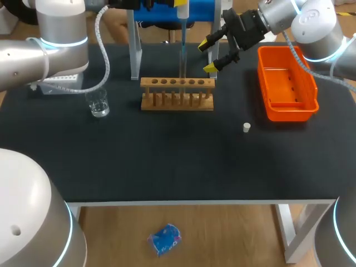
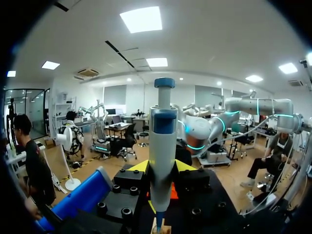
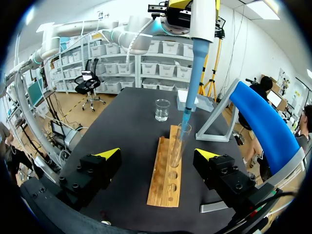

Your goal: Invert the test tube, pick up the pipette, mount the tip to pipette, aspirate from beaker and dispense into the tube, eject the tip, return the pipette, and cap with the stopper.

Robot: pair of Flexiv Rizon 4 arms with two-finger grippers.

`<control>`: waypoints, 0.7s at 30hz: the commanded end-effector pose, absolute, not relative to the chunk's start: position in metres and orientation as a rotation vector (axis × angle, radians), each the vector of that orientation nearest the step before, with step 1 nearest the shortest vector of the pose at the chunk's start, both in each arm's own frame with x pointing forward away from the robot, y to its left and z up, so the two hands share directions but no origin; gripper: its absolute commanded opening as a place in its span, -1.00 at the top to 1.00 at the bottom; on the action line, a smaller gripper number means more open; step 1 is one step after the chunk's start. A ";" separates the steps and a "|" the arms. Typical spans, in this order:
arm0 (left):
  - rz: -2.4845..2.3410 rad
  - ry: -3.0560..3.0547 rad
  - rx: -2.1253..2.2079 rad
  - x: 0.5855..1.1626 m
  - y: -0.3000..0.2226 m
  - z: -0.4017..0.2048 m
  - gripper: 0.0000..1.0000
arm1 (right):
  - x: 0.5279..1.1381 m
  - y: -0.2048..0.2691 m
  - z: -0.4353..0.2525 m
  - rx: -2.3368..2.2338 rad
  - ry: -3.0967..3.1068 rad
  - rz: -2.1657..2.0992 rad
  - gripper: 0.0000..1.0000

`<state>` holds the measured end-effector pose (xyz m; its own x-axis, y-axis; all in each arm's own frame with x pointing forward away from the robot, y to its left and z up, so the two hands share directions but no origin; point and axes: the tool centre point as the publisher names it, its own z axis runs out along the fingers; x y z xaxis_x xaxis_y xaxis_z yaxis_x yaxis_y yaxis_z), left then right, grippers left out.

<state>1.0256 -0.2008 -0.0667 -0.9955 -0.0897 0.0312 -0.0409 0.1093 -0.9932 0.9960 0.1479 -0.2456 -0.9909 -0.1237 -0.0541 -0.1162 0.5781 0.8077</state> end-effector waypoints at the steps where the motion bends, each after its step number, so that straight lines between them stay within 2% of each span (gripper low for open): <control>1: -2.072 2.307 -0.139 1.025 -0.201 -0.069 1.00 | 0.996 0.147 -0.245 0.214 -2.783 -1.421 -1.00; 21: -2.085 2.318 -0.172 1.028 -0.203 -0.076 1.00 | 0.996 0.147 -0.245 0.214 -2.783 -1.421 -1.00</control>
<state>1.0262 -0.2010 -0.0751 -0.9936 -0.0968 0.0587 -0.0686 0.1019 -0.9924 0.9960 0.1478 -0.2456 -0.9909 -0.1236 -0.0541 -0.1162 0.5781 0.8077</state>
